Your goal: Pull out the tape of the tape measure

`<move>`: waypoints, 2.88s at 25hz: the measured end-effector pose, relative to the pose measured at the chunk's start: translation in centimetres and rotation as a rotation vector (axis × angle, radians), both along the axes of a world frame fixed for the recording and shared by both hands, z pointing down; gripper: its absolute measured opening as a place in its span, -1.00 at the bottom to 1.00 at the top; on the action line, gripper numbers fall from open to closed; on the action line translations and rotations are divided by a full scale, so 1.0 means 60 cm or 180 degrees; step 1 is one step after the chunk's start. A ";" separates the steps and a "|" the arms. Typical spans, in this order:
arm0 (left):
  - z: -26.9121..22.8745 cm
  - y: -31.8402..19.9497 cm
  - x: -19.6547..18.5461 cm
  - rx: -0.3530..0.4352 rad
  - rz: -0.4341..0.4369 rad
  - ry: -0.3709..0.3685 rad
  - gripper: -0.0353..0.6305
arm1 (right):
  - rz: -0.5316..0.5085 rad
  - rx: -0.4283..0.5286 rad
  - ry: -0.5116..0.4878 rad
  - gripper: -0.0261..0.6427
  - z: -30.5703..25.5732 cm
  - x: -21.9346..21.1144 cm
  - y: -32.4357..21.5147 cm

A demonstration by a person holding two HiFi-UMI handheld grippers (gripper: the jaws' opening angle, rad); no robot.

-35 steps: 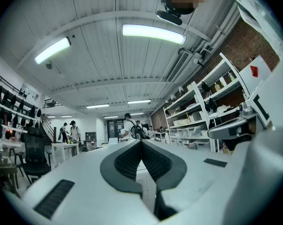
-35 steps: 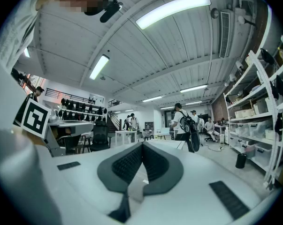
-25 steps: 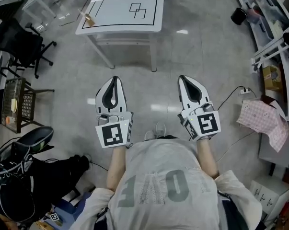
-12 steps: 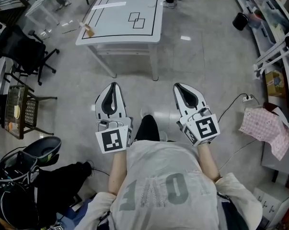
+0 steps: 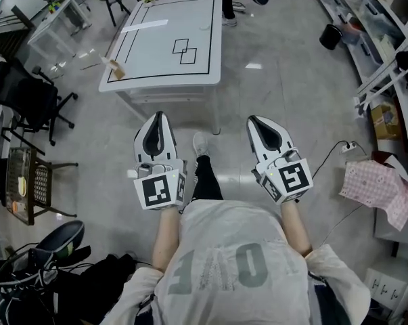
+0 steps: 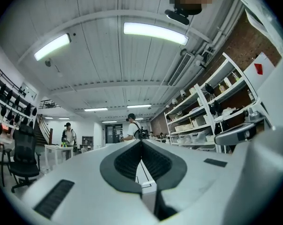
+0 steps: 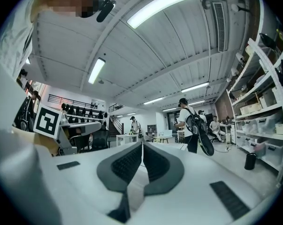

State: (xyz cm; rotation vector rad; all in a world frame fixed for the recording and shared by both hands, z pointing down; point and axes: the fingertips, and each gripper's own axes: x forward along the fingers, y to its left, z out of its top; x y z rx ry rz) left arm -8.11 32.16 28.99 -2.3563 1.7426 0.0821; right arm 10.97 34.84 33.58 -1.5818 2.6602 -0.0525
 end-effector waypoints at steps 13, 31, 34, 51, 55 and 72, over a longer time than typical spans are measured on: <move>-0.027 -0.407 -0.031 0.0032 0.0327 0.0026 -0.81 | 0.0248 0.0031 0.0059 -0.83 -0.038 -0.036 -0.388; 0.040 -0.788 -0.076 -0.0275 0.0553 0.0238 -0.82 | 0.0554 -0.0339 0.0043 -0.83 0.003 -0.086 -0.772; 0.048 -0.795 -0.064 -0.0272 0.0523 0.0255 -0.81 | 0.0497 -0.0323 0.0045 -0.83 0.003 -0.078 -0.792; 0.065 -0.796 -0.027 -0.0317 0.0359 0.0273 -0.81 | 0.0191 -0.0379 -0.0072 -0.83 0.022 -0.061 -0.815; 0.063 -0.822 -0.001 -0.0346 0.0569 0.0226 -0.80 | 0.0250 -0.0408 -0.0079 -0.83 0.026 -0.039 -0.816; 0.333 -0.971 0.201 -0.1658 0.1804 -0.0738 0.07 | 0.0519 -0.0649 -0.0082 -0.83 0.066 0.056 -0.826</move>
